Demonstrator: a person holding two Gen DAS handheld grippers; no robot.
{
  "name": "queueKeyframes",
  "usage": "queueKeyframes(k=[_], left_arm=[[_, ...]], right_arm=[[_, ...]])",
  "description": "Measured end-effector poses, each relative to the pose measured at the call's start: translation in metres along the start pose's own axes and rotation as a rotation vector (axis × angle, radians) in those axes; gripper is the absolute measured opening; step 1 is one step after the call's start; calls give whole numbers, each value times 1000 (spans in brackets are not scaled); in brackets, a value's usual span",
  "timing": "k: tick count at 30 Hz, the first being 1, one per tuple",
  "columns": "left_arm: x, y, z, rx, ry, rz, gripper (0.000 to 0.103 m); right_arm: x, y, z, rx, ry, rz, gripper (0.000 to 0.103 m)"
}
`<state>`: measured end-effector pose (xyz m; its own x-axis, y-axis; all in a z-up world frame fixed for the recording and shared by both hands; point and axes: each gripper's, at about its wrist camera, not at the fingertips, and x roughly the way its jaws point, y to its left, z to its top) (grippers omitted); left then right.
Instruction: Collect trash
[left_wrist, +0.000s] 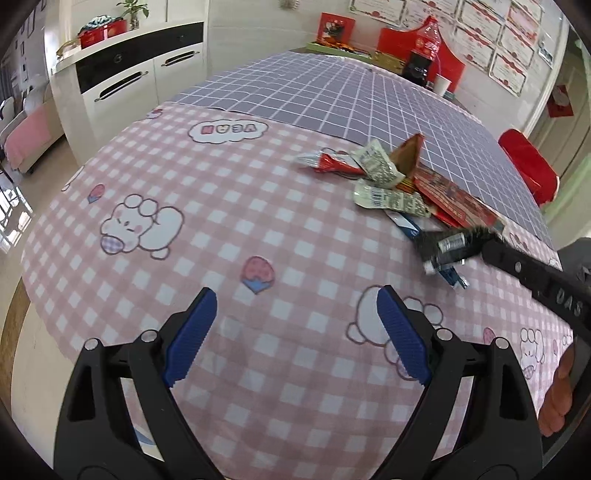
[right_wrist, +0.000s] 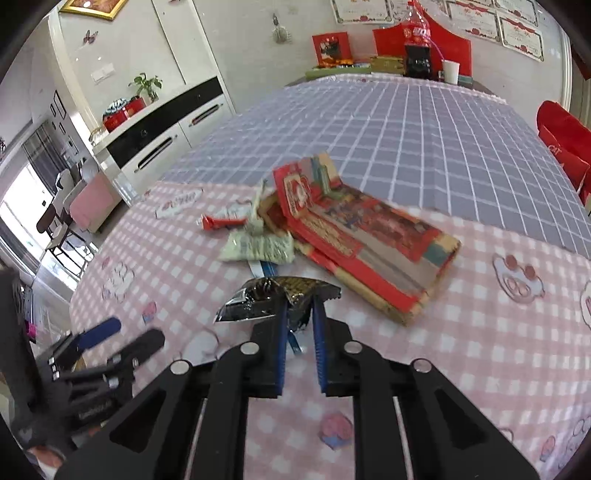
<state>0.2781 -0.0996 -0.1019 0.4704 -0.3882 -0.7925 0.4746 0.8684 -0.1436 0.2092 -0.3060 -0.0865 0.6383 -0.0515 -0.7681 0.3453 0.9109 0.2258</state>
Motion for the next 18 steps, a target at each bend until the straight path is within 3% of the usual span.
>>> queueKeyframes(k=[5,7,8,9,11,14,18], left_arm=[[1,-9,0,10,8,-7,87],[1,-12,-1,16,10,-9,87],[1,-14,-2,23,11,-9,87],[1,-16,-2,26,11,-9,87],[0,-18,-4,32,13,-6,87],[-1,-16,-7,29,21,-3,87],[-2,-10,-8,10,22,5,87]], right_arm=[[-4,-9,-17,-32,41,-17,14],[-1,-5,-20,-74,63,-57,21],[2,-5,-21,-77,70,-103,38],[3,-4,-22,-82,66,-125,64],[1,-3,-22,-89,39,-116,78],[0,3,-20,-132,3,-86,78],[27,12,-13,-163,63,-139,78]])
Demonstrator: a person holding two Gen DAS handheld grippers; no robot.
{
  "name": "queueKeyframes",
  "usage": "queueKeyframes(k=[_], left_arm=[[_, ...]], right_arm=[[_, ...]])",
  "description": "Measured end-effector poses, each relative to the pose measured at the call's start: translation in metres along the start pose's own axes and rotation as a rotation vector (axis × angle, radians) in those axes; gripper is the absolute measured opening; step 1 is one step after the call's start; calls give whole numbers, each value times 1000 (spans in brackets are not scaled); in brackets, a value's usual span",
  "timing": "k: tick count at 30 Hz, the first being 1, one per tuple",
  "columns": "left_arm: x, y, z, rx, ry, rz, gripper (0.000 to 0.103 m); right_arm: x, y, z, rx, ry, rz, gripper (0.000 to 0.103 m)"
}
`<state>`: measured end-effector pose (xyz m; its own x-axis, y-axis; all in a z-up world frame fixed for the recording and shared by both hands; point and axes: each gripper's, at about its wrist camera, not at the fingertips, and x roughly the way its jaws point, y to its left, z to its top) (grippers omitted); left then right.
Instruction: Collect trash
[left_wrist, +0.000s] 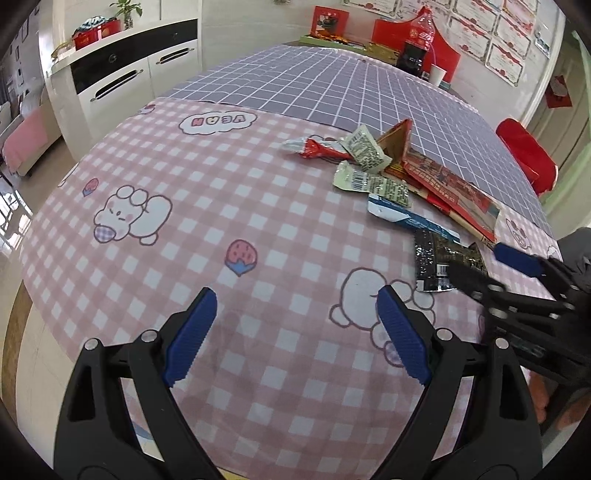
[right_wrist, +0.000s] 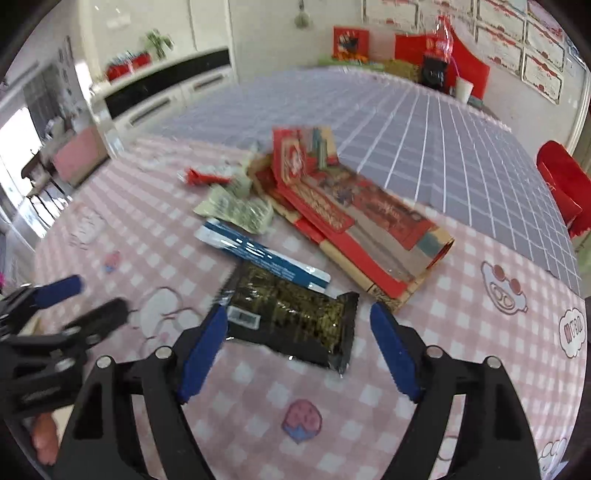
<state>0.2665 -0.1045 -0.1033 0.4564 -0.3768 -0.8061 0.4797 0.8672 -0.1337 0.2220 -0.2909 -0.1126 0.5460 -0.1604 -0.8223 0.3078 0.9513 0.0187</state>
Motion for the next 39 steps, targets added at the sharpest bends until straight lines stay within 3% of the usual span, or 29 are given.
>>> queueKeyframes(k=[5,7,9,15,22,30,37,39], left_arm=[[-1,8,0,-20,1,8,87],[0,9,0,-23,7,13,87],[1,8,1,-19,9,13,87],[5,-3,7,-9,17,-10,87],[12,-28,19,18,19,-36,87],[40,-61,46,14,44,-84,87],[71,-84,65,26,82,-39,90],[76,-93,66,53,70,10,90]], right_arm=[[17,5,6,53,11,6,81],[17,9,7,39,-8,0,68],[14,8,8,41,-33,-11,36],[6,-16,8,125,-34,58,22],[-23,-42,7,172,-100,59,20],[-45,-78,34,229,-187,8,20],[-35,-95,45,263,-161,37,20],[-31,-95,45,265,-149,50,20]])
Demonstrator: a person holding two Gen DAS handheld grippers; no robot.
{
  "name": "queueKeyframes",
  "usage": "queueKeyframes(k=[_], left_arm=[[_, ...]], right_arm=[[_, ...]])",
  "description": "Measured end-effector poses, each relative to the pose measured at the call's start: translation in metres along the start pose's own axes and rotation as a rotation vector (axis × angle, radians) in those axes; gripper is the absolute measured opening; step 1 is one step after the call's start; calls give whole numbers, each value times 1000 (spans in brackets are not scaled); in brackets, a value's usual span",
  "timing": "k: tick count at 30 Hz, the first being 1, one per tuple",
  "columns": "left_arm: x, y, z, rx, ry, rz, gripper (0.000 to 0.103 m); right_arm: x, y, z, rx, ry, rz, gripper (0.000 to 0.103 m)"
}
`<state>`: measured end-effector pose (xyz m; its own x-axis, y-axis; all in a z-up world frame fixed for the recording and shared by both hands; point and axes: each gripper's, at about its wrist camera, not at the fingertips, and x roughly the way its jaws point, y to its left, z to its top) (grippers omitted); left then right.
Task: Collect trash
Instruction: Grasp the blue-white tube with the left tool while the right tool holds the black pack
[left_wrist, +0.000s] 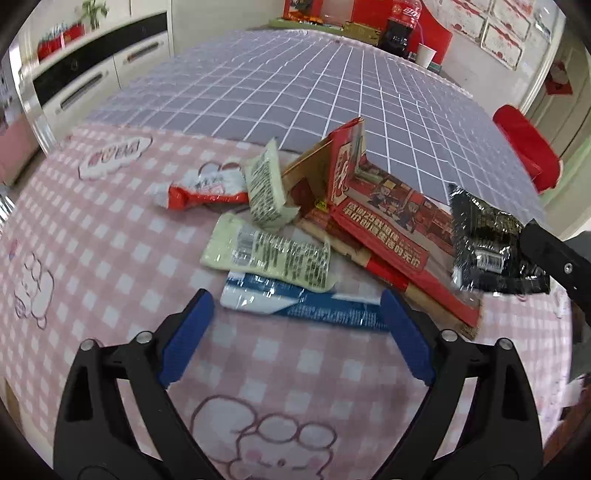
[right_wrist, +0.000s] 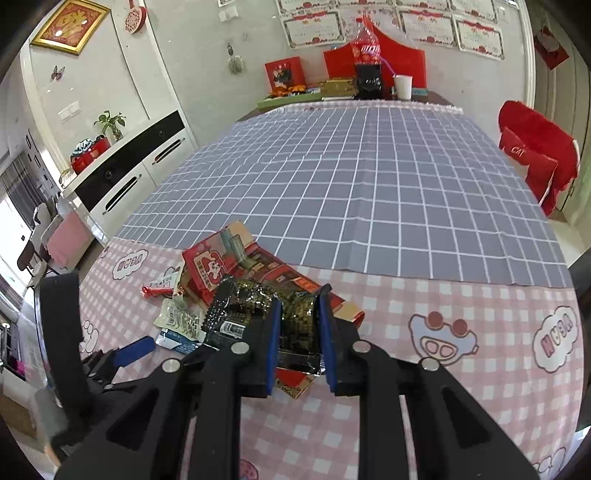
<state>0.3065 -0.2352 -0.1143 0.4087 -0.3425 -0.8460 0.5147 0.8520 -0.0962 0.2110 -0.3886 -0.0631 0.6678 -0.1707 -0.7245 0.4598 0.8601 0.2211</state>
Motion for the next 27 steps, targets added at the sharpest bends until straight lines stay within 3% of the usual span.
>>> queueKeyframes(k=[2,8,10,11,13,14,15,20,23,24,25,26,27], left_arm=[[4,-6,1,14,-3,79,92],[-12,11,-13,-23,1,47,72],[-22,24,-22,-43,-11,26,48],[-25,32,-25,-62,-7,13,41],[-28,44,-28,-88,3,-11,13],[-29,55,-32,-108,15,-13,6],[-31,61,-35,-119,12,-24,5],[-44,82,-42,-174,0,-27,6],[-52,80,-38,-124,-51,-90,6],[-52,76,-36,-96,-51,-100,20],[-50,69,-33,-48,-40,-105,63],[-50,67,-30,-22,-47,-100,82],[-51,60,-27,17,-72,-88,86]], right_arm=[[4,0,-1,0,12,6,20],[6,-3,-3,7,28,33,20],[7,-3,-3,4,30,31,20],[7,-3,-2,6,32,35,20],[7,0,-4,-1,37,45,20],[6,3,-5,-8,36,48,20],[6,5,-6,-14,36,49,20],[1,18,-11,-40,32,63,20],[-4,19,-12,-36,26,69,20],[-6,19,-12,-34,23,68,20],[-8,17,-13,-32,16,59,20],[-10,16,-13,-30,13,51,20],[-11,15,-14,-28,10,41,20]])
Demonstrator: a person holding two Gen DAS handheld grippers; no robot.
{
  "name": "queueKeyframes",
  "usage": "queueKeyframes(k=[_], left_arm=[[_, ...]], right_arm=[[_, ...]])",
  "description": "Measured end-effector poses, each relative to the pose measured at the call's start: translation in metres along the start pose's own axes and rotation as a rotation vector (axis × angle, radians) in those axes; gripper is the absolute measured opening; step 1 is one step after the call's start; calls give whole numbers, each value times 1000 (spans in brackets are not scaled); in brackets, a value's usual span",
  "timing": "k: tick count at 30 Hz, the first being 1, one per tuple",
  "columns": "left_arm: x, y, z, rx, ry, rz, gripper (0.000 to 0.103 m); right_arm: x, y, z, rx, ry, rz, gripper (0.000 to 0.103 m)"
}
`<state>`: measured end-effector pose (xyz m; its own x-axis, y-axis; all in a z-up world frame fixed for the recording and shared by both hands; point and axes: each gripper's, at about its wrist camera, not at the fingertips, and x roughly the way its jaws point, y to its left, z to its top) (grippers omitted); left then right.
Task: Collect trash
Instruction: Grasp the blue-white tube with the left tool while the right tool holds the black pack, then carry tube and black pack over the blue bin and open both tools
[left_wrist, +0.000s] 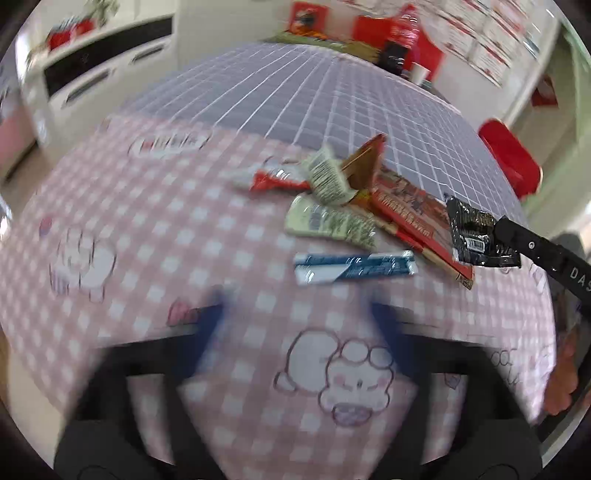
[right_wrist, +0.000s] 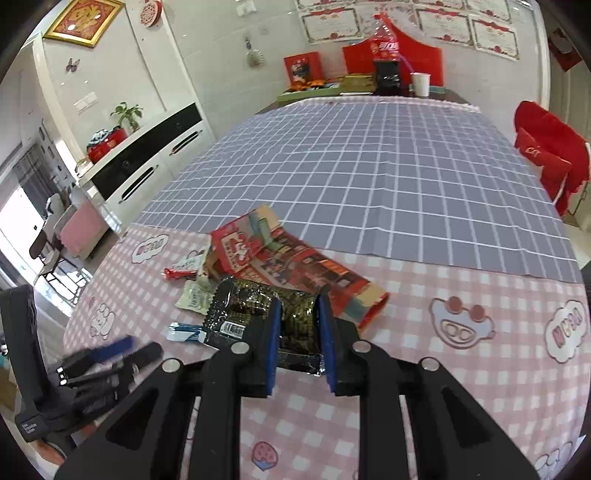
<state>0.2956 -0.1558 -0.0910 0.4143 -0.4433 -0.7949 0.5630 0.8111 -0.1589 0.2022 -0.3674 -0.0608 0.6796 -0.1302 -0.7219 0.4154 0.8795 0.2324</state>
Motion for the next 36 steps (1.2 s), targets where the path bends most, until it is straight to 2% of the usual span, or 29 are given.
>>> queueKeyframes(k=[2,5,7,9,13,15,17,19,20,21,22,23,28,36], left_arm=[[1,-15,6,87,1,10,86],[6,-36,15,244,-6,-17,86],[20,-44,20,315,15,13,86],[35,-46,24,376,53,43,86],[44,-54,22,484,112,-7,86],[51,-58,21,497,123,23,84],[54,-57,24,451,124,9,72],[53,-52,28,367,153,-58,25],[53,-49,29,336,149,-33,23],[52,-46,28,298,131,43,22],[51,-43,26,274,116,80,22],[46,-39,21,227,100,90,21],[23,-18,-2,58,67,45,17],[-21,25,-31,-151,-12,34,16]], right_arm=[[-2,-5,-1,11,4,-9,20],[-2,-15,-3,34,13,-26,20],[-1,-19,-5,51,19,-31,21],[-1,-21,-8,57,26,-22,21],[0,-22,-13,63,33,-36,21],[4,-21,-15,57,46,-43,21],[7,-22,-16,76,64,-24,21],[8,-21,-17,80,70,-10,21],[7,-20,-18,77,69,-10,21],[5,-19,-19,69,65,-13,21],[4,-18,-19,64,63,-14,21],[2,-17,-20,58,59,-14,21],[-3,-11,-21,34,43,-33,21],[-13,19,-21,-31,21,28,21]])
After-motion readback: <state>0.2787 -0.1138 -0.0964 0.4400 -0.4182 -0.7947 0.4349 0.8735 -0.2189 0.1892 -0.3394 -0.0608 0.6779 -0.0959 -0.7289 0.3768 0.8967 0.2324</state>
